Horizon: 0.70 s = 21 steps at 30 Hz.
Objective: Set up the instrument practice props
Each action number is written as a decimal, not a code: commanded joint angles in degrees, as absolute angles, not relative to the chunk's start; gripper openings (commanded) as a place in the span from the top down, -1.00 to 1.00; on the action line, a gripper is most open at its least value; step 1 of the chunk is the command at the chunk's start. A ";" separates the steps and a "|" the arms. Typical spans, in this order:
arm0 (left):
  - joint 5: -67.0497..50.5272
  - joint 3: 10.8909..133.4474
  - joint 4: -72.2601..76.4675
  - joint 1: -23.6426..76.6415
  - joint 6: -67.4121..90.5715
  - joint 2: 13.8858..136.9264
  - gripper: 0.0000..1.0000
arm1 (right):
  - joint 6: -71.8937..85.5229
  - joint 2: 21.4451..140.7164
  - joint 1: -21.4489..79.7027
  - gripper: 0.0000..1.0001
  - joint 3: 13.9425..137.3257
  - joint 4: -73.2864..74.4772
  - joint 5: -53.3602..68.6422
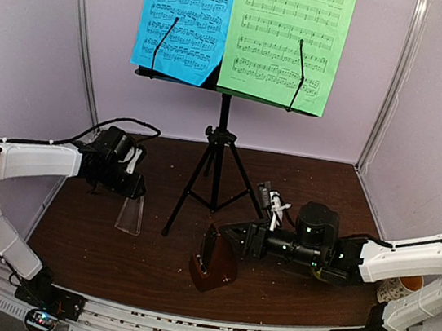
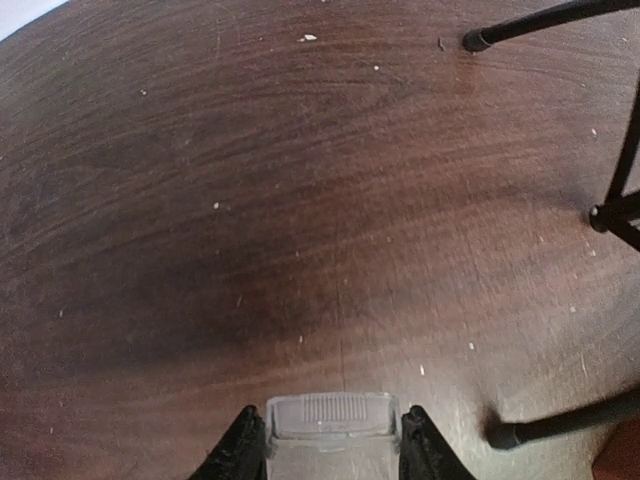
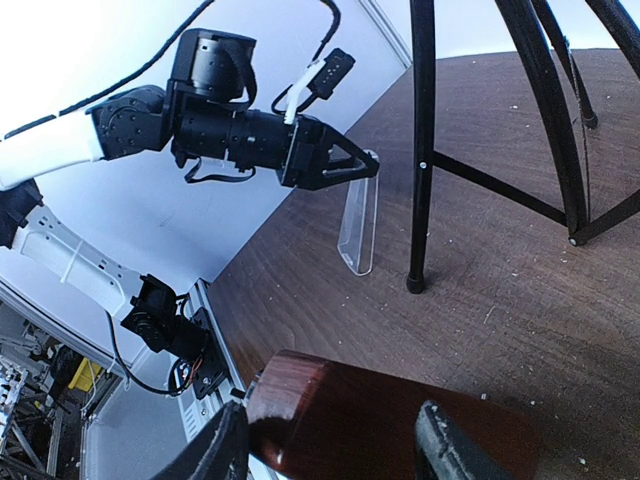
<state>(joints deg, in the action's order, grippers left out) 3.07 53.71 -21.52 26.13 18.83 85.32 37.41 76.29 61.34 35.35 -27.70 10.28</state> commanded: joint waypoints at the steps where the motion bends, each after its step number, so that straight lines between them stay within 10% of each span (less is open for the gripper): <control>1: 2.73 58.64 -20.88 24.35 17.51 90.50 0.72 | 35.82 77.83 61.12 -0.14 33.25 -17.71 9.96; 21: 1.89 61.44 -18.21 21.33 16.40 94.04 -0.37 | 34.99 76.93 61.09 -0.23 34.64 -16.70 10.26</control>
